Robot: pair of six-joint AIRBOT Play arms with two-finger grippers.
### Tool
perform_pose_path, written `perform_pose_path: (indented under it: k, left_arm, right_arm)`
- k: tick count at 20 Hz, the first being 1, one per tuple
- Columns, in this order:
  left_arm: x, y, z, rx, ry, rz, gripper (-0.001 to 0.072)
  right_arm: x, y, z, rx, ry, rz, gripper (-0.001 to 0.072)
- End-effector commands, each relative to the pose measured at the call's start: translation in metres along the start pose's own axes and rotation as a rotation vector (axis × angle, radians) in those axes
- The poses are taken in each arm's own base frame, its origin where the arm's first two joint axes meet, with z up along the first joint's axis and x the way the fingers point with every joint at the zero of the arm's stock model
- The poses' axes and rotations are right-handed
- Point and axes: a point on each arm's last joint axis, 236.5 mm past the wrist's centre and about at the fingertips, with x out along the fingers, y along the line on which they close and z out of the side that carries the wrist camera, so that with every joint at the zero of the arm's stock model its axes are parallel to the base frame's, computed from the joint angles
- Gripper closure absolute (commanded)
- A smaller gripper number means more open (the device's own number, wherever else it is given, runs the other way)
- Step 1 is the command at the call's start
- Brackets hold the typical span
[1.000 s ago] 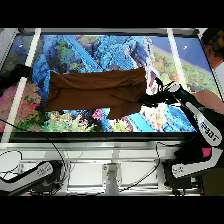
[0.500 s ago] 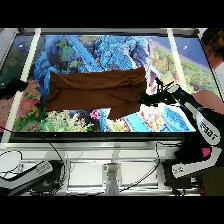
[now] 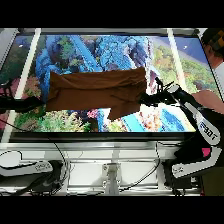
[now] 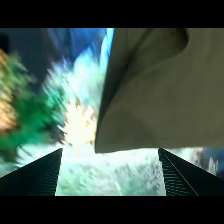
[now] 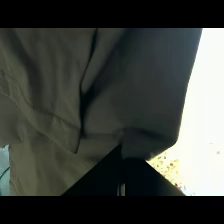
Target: Fold the clothes and pants, and hang the long-sleeved shirts on hangers.
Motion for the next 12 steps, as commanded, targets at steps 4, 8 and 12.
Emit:
perform_pose_path:
  k: [4, 8, 12]
  left_arm:
    - [0.041, 0.002, -0.037, -0.023, 0.172, -0.084, 0.0013]
    - [0.047, 0.008, -0.029, -0.018, 0.137, -0.069, 0.0108]
    - [0.057, 0.004, -0.020, -0.049, 0.102, -0.110, 0.0247]
  right_arm:
    - [0.000, 0.001, -0.001, -0.027, 0.003, 0.001, 0.0695]
    - [0.000, 0.001, -0.005, -0.028, 0.021, 0.005, 0.0695]
    - [0.000, 0.000, -0.006, -0.034, 0.027, 0.000, 0.0695]
